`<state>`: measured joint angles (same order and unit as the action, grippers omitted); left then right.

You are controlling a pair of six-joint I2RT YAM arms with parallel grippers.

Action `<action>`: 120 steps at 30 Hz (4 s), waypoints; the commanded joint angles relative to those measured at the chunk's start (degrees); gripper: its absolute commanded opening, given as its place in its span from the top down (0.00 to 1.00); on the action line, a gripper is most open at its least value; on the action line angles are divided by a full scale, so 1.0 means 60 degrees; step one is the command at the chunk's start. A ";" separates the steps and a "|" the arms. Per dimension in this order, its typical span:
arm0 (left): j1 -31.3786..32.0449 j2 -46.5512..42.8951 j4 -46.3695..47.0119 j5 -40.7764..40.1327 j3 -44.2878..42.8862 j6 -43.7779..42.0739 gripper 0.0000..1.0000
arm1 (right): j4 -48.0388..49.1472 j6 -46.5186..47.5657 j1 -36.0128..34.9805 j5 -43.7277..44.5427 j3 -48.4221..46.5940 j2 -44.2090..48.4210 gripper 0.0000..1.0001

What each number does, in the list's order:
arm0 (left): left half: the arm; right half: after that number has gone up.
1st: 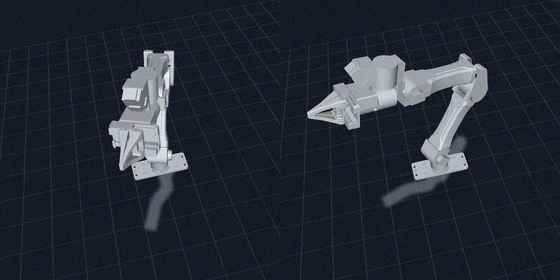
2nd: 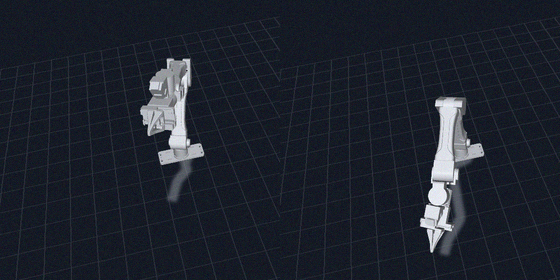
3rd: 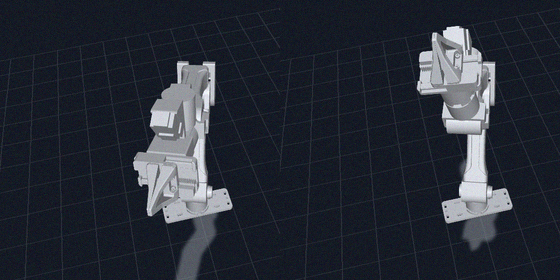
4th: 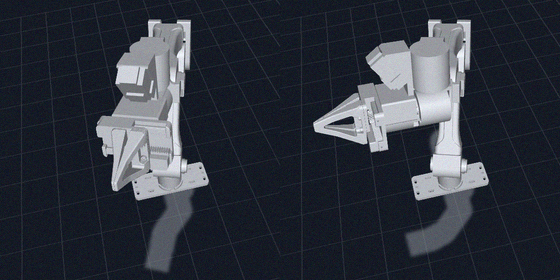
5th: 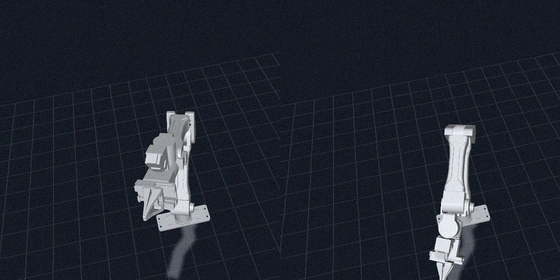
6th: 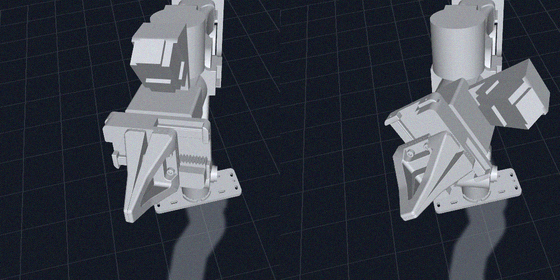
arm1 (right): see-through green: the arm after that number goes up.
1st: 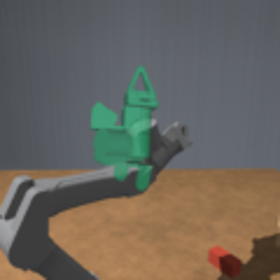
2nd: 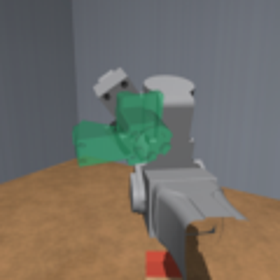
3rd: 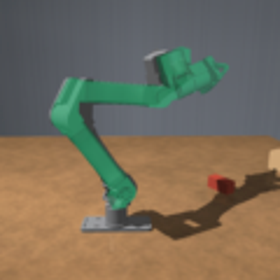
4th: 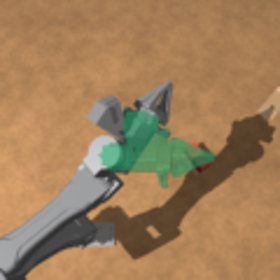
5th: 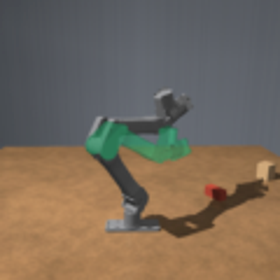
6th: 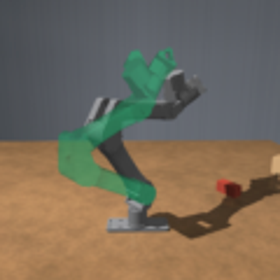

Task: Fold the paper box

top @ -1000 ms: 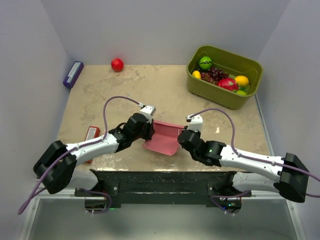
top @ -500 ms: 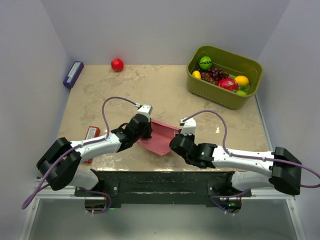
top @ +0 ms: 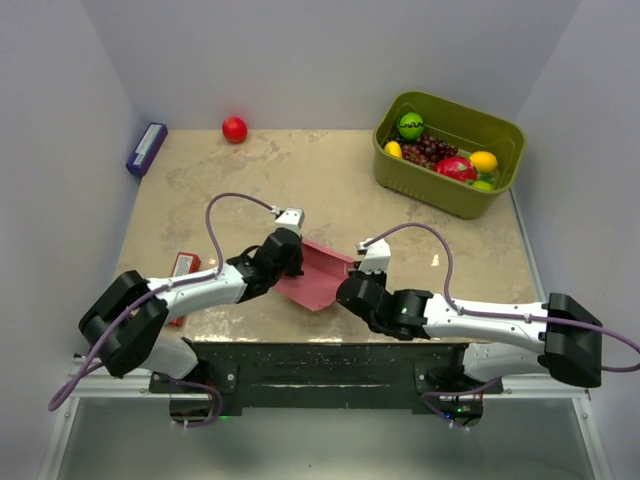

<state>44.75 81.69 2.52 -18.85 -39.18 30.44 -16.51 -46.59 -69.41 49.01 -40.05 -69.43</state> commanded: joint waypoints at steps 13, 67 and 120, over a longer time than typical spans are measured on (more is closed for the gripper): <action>-0.0193 0.0170 0.0880 -0.0552 0.0244 -0.0091 1.00 | -0.0193 -0.0570 -0.0312 0.1235 -0.0298 -0.0308 1.00; -0.2097 0.0285 0.7006 0.6056 0.3132 -0.3432 0.53 | 0.3307 0.0864 -0.0297 -0.0375 0.2500 0.0131 1.00; 0.0348 0.0946 0.6347 -0.1544 0.3160 -0.1252 1.00 | -0.1026 -0.1096 -0.0297 -0.0287 0.0043 0.1638 0.18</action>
<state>46.09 89.91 43.05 -15.27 -22.81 15.09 -13.91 -46.26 -70.89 45.71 -32.97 -64.95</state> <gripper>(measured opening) 0.029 0.823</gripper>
